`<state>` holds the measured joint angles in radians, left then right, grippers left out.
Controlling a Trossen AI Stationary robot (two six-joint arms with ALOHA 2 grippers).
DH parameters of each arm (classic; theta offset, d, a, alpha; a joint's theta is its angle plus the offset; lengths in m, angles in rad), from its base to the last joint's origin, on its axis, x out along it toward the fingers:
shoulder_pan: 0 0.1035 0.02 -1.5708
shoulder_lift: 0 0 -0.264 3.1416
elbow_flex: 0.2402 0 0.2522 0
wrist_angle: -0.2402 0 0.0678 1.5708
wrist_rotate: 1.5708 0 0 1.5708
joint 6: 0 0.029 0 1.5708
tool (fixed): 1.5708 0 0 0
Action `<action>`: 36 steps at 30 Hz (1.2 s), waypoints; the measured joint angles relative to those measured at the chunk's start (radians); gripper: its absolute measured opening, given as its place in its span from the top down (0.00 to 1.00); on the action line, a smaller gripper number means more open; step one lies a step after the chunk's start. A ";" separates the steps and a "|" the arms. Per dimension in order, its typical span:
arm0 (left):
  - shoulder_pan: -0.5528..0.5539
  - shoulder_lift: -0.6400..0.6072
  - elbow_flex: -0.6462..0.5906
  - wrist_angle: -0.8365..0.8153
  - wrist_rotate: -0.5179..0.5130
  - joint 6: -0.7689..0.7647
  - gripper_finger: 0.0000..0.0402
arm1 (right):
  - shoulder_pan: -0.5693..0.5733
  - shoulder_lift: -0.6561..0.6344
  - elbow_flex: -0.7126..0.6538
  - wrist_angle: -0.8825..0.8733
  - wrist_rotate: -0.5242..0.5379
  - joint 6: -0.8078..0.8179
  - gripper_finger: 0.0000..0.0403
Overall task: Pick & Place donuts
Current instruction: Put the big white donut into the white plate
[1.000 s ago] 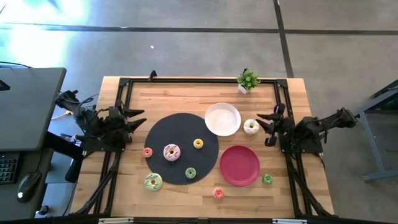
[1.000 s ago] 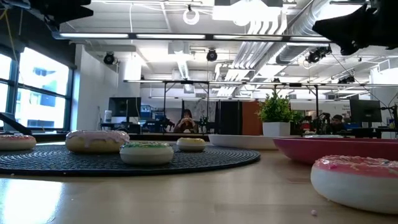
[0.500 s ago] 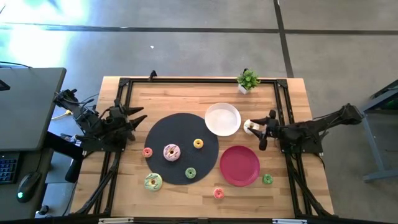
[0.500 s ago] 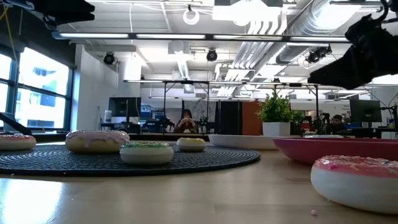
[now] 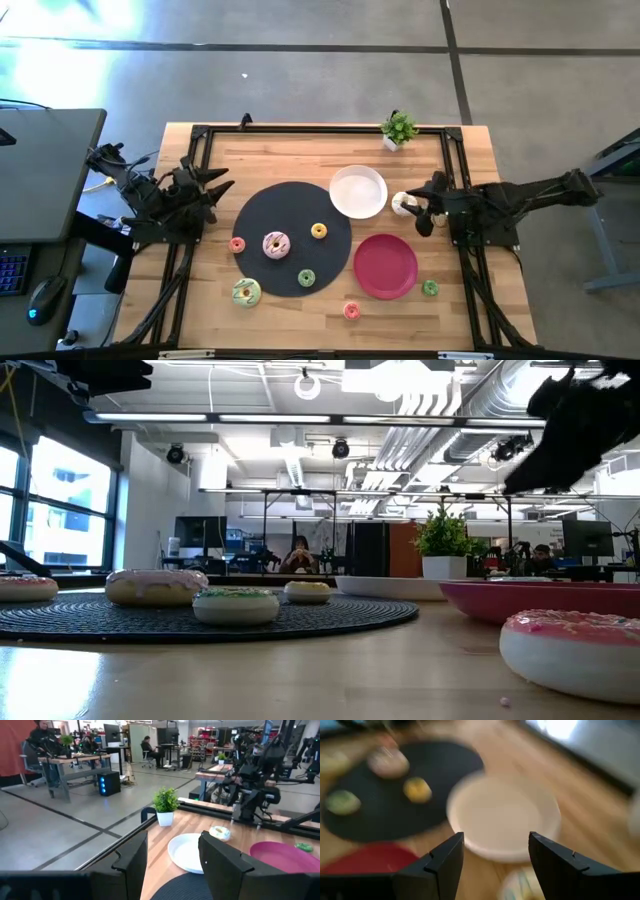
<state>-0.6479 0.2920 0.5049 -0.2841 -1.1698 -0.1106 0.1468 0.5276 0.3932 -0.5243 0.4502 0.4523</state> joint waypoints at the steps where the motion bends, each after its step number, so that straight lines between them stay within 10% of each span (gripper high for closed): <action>1: 0.000 0.000 0.000 -0.001 0.000 -0.001 0.58 | -0.016 0.033 0.013 -0.043 -0.025 0.058 0.48; 6: 0.000 0.000 0.000 -0.003 0.000 0.000 0.58 | -0.066 0.212 0.013 -0.121 -0.195 0.198 0.48; 28: 0.000 0.000 0.000 -0.072 0.115 0.000 0.58 | -0.177 0.638 0.003 0.096 -0.148 -0.031 0.48; 36: 0.000 0.000 0.000 -0.094 0.115 -0.002 0.58 | -0.200 0.685 0.009 0.108 -0.218 -0.002 0.70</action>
<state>-0.6479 0.2924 0.5053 -0.3786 -1.0546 -0.1128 -0.0532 1.2124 0.4019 -0.4161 0.2325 0.4500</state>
